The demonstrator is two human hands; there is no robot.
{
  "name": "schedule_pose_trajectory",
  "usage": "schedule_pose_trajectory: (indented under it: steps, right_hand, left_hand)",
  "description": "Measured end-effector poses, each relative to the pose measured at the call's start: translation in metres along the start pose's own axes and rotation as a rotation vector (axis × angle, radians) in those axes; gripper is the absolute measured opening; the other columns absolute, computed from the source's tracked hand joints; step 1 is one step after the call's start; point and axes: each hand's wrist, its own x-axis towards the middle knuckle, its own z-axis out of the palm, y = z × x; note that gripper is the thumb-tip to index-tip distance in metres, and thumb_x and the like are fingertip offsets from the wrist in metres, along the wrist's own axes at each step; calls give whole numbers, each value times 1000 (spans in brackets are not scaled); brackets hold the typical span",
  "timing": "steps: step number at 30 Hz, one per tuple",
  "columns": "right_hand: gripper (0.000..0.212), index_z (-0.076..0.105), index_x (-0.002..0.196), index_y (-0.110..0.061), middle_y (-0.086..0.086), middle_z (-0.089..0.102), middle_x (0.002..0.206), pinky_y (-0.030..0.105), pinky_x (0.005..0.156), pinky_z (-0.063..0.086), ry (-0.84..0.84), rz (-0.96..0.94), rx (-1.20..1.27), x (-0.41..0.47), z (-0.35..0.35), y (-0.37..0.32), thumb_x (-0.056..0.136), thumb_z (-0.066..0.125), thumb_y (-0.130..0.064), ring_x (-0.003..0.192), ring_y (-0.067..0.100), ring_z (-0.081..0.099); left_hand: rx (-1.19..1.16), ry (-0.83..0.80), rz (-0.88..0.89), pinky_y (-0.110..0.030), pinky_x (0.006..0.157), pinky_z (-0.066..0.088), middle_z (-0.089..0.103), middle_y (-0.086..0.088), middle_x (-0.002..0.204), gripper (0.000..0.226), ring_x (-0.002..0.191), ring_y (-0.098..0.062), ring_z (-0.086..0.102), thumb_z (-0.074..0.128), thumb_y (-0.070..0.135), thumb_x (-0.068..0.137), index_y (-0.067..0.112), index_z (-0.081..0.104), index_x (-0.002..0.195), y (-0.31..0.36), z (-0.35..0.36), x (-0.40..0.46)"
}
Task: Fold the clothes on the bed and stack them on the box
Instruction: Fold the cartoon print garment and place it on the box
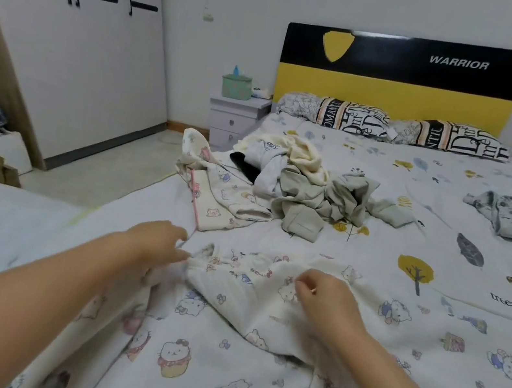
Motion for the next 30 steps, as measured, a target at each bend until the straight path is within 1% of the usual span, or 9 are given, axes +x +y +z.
schedule_pose_trajectory:
  steps: [6,9,12,15,17,19,21,25,30]
  right_hand:
    - [35,55,128,-15,4,51,131,31,91,41,118,96,-148,40,-5,49,96,39,-17,114,23,53]
    - [39,48,132,-11,6,44,134,33,93,42,87,130,-238,64,-9,65,93,47,-15,115,26,51]
    - [44,41,133,-11,7,43,131,33,83,44,67,228,-385,89,-12,77,90,51,-8,114,27,51]
    - [26,46,116,-11,10,53,115,30,71,40,-36,323,-411,111,-10,92,92,51,-19,103,27,54]
    - [9,51,86,-12,7,56,95,27,66,38,-64,322,-426,123,-10,101,91,49,-20,90,27,55]
    - [18,47,75,-12,8,56,88,27,61,35,112,281,-383,131,-20,102,92,45,-16,84,28,55]
    - [20,50,81,-11,12,59,91,31,62,33,397,198,-276,135,-39,97,96,42,-21,87,32,55]
    - [22,58,96,-5,14,58,96,33,67,31,719,88,-60,152,-71,85,97,43,-22,84,31,50]
    - [21,56,103,-1,18,53,110,29,67,25,815,80,-34,186,-65,93,98,41,-16,80,24,41]
  left_hand:
    - [-93,253,198,-33,95,38,48,-2,132,34,120,-23,45,37,27,99,24,52,129,56,21,47]
    - [-32,140,181,-33,87,38,61,3,113,35,109,-19,52,42,48,94,26,64,111,70,32,68]
    - [26,-10,129,-35,83,32,52,3,97,44,104,-20,51,51,60,84,22,64,102,78,37,81]
    - [-1,33,210,-37,93,31,49,0,111,38,115,-21,43,59,51,81,26,62,110,80,37,87]
    - [-319,119,260,-31,90,37,57,-2,113,32,107,-18,50,61,43,80,23,62,104,79,28,90]
    - [-776,199,273,-21,74,44,64,-1,97,12,88,-15,57,62,29,86,21,60,95,79,6,90]
    - [-946,392,240,-14,63,42,62,4,80,6,77,-13,57,61,16,88,22,60,86,78,-18,97]
    - [-866,779,111,-30,59,33,57,0,72,13,75,-20,52,68,23,82,13,60,80,87,-43,123]
    - [-768,910,-104,-30,64,32,57,-2,79,28,78,-23,52,67,40,81,14,55,81,103,-33,160]
